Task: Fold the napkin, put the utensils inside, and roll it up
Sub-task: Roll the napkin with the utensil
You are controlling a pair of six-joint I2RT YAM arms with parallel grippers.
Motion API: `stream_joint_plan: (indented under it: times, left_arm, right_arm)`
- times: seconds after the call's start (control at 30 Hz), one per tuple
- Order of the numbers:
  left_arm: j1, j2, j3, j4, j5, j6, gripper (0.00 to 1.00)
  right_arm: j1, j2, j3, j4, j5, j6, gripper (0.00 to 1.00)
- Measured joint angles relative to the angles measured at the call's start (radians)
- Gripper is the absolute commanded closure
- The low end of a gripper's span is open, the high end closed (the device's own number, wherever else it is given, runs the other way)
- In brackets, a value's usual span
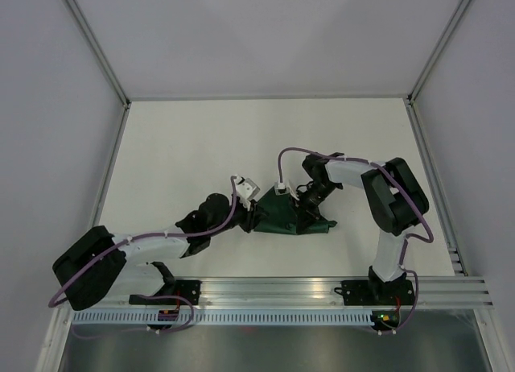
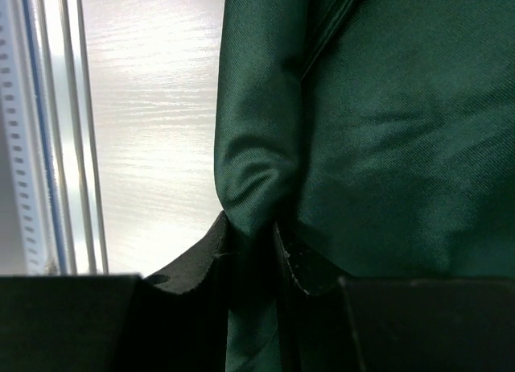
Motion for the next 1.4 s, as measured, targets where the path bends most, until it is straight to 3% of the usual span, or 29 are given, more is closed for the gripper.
stream_joint_plan:
  times: [0.2, 0.47, 1.0, 1.13, 1.33, 1.4]
  left_arm:
    - [-0.168, 0.06, 0.008, 0.034, -0.123, 0.124, 0.67]
    - [-0.37, 0.296, 0.129, 0.023, -0.246, 0.339, 0.59]
    - [-0.484, 0.506, 0.244, 0.041, -0.344, 0.573, 0.55]
    - [-0.487, 0.521, 0.254, 0.052, -0.346, 0.58, 0.62]
    - [-0.487, 0.537, 0.275, 0.035, -0.336, 0.584, 0.96]
    - [-0.484, 0.538, 0.282, 0.023, -0.327, 0.584, 0.98]
  right_arm:
    - [-0.026, 0.09, 0.063, -0.106, -0.063, -0.001, 0.89]
    - [-0.029, 0.149, 0.083, -0.2, -0.093, 0.017, 0.89]
    - [-0.042, 0.209, 0.106, -0.282, -0.098, 0.031, 0.88]
    - [-0.048, 0.212, 0.106, -0.293, -0.092, 0.031, 0.88]
    - [-0.058, 0.214, 0.106, -0.303, -0.084, 0.031, 0.8]
    - [-0.061, 0.214, 0.106, -0.305, -0.082, 0.031, 0.73]
